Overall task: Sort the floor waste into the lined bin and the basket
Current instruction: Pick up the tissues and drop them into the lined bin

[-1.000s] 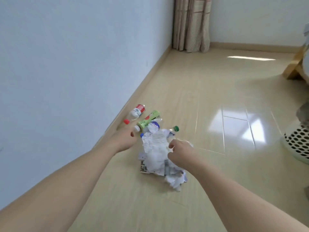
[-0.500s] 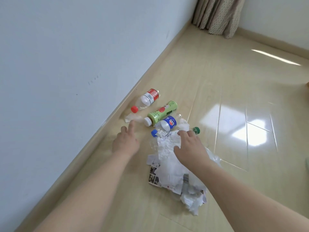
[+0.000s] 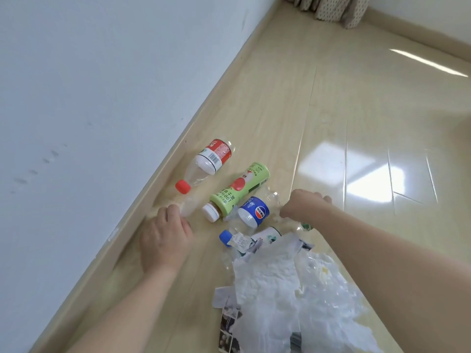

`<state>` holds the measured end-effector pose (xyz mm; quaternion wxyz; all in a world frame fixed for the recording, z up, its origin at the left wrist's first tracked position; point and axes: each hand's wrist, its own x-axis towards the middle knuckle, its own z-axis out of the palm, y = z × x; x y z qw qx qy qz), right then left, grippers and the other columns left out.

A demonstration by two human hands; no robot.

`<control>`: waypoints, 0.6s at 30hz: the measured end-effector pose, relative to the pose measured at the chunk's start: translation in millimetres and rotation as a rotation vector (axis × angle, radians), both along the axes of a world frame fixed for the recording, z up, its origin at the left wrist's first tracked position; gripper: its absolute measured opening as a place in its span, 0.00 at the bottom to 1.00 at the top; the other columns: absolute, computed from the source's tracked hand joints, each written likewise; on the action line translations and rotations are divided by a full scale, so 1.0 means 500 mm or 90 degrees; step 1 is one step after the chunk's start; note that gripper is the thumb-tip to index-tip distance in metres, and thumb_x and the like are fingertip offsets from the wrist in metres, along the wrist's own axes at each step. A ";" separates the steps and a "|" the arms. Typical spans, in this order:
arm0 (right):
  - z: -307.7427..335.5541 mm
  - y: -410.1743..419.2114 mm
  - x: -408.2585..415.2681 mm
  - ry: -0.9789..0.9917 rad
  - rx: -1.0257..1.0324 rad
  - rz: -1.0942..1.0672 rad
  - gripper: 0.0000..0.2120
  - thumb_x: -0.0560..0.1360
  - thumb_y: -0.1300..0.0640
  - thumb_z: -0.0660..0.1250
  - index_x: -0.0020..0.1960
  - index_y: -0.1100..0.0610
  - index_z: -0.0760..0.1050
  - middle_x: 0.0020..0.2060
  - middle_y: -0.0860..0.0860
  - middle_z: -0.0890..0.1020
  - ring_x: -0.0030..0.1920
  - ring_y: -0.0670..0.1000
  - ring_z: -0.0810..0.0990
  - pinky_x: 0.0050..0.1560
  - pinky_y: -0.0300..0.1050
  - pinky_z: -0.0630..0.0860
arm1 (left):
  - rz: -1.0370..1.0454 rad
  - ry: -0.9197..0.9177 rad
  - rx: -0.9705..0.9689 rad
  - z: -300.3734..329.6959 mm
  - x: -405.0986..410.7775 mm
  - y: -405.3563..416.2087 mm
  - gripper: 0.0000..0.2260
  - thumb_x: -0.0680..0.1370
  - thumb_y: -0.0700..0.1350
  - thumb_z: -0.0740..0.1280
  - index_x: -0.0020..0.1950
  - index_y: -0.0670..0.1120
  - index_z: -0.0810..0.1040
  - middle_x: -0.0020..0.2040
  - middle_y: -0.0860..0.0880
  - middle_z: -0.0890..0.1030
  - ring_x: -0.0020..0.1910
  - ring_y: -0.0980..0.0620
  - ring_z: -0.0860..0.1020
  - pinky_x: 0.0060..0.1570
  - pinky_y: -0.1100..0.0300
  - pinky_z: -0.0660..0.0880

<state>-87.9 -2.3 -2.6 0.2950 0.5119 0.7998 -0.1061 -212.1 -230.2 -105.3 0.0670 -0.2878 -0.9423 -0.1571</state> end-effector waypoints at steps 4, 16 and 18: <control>-0.029 0.023 -0.016 -0.063 0.014 0.055 0.08 0.74 0.55 0.62 0.38 0.53 0.64 0.36 0.50 0.73 0.47 0.55 0.71 0.65 0.53 0.57 | 0.016 -0.021 0.013 -0.001 0.004 0.008 0.05 0.71 0.38 0.67 0.46 0.41 0.76 0.37 0.42 0.77 0.31 0.39 0.76 0.28 0.54 0.69; -0.019 0.057 -0.018 0.099 0.062 0.006 0.08 0.72 0.66 0.56 0.37 0.56 0.64 0.31 0.50 0.73 0.32 0.50 0.70 0.62 0.53 0.62 | 0.018 -0.081 0.005 0.003 -0.001 0.016 0.09 0.69 0.37 0.70 0.48 0.40 0.77 0.39 0.41 0.78 0.34 0.38 0.78 0.29 0.52 0.71; 0.011 0.054 -0.007 0.120 0.100 0.006 0.10 0.73 0.65 0.58 0.35 0.56 0.63 0.30 0.51 0.72 0.30 0.51 0.69 0.60 0.52 0.63 | 0.021 -0.096 0.008 0.007 -0.001 0.015 0.08 0.70 0.37 0.70 0.48 0.40 0.77 0.40 0.40 0.78 0.35 0.38 0.78 0.29 0.52 0.71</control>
